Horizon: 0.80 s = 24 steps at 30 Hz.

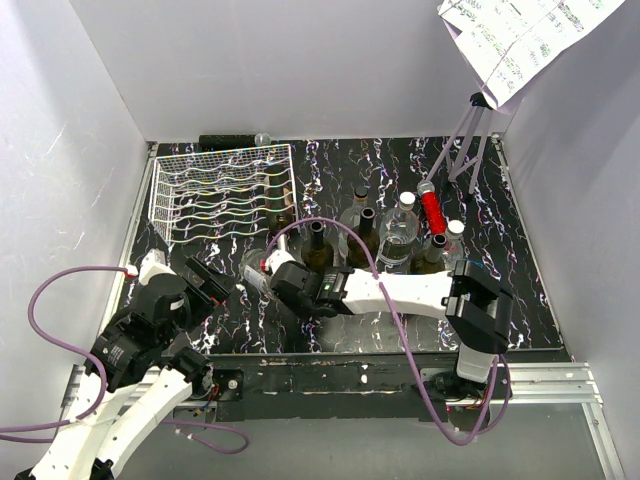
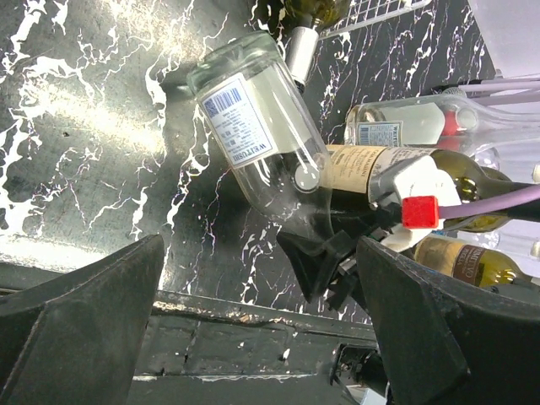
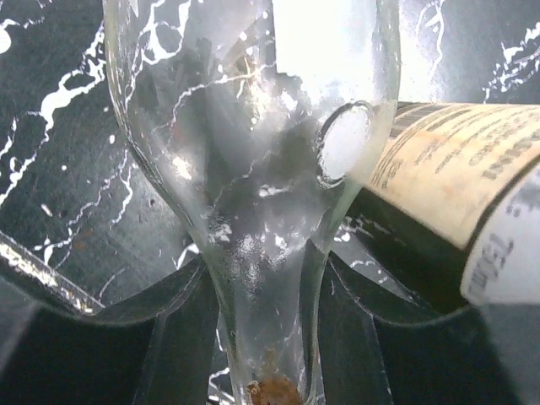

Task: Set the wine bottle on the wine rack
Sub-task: Pick up the wine bottle from the center of the board.

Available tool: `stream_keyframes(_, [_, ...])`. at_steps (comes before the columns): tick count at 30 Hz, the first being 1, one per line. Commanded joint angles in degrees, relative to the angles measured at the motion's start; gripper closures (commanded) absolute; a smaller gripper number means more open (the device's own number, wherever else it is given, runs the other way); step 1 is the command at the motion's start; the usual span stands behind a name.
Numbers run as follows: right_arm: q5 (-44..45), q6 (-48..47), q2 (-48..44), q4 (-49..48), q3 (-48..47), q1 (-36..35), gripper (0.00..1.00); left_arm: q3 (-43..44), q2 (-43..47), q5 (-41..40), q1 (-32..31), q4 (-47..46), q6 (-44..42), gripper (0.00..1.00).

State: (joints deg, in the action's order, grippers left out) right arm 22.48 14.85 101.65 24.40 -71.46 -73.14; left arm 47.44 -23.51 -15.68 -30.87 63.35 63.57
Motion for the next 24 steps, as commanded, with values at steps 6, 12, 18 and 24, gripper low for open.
stream_keyframes(6, [4.6, -0.7, -10.1, -3.7, -2.5, -0.1, 0.99, 0.5, 1.4, -2.3, 0.1, 0.2, 1.3, 0.02])
stream_keyframes(12, [4.1, -1.4, -12.0, -4.6, -3.4, -0.2, 0.99, 1.3, 1.5, -3.3, 0.1, 1.2, 1.3, 0.02])
stream_keyframes(18, [3.4, -2.0, -12.0, -5.5, -5.8, -0.5, 0.99, 2.5, 1.3, -4.0, 0.1, 2.0, 0.7, 0.02])
stream_keyframes(24, [3.1, -2.0, -11.6, -5.2, -9.8, -1.0, 0.99, 4.5, 1.1, -4.7, 0.1, 2.9, -0.9, 0.02])
